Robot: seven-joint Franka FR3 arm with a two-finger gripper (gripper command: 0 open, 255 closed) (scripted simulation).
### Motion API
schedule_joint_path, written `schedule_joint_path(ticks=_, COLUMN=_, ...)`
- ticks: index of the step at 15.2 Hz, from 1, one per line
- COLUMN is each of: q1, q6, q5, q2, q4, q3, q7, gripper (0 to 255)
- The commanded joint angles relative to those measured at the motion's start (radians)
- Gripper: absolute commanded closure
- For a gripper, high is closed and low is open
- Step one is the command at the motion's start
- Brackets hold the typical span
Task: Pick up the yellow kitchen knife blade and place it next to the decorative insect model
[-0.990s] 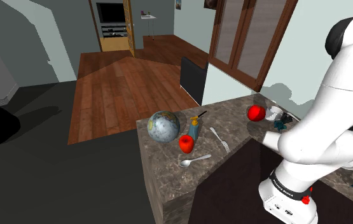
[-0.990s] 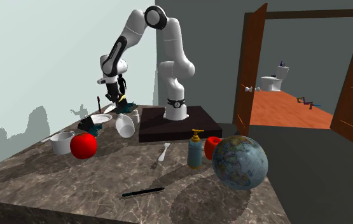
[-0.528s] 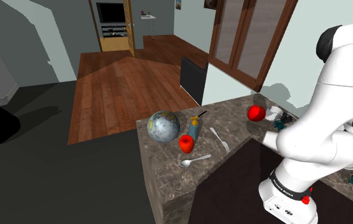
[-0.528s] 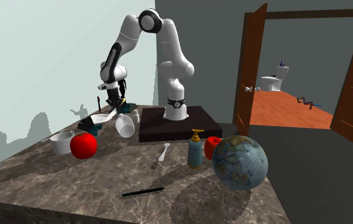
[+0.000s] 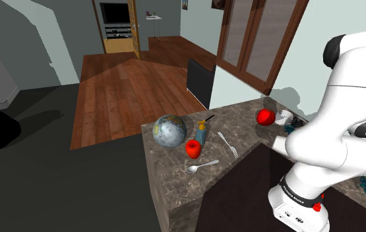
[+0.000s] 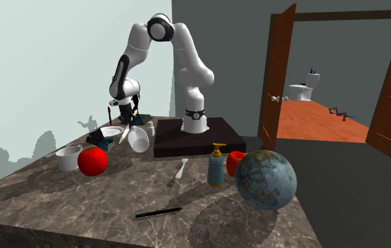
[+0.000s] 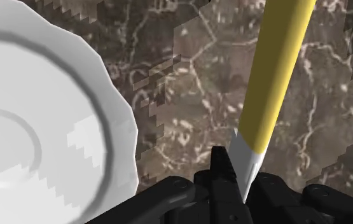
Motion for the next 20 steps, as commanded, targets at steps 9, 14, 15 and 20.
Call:
schedule_joint_path(ticks=9, q1=-0.056, q6=0.03, q5=0.065, q2=0.05, q4=0.016, q3=0.069, q7=-0.047, gripper=255)
schedule_joint_path(ticks=14, q1=-0.057, q6=0.03, q5=0.065, q2=0.05, q4=0.016, q3=0.069, q7=-0.047, gripper=0)
schedule_joint_path(ticks=15, q1=-0.057, q6=0.03, q5=0.065, q2=0.05, q4=0.016, q3=0.069, q7=-0.047, gripper=0)
schedule_joint_path(ticks=20, q1=0.089, q6=-0.054, q5=-0.106, q2=-0.071, q4=-0.011, q3=-0.114, q7=0.073, gripper=0)
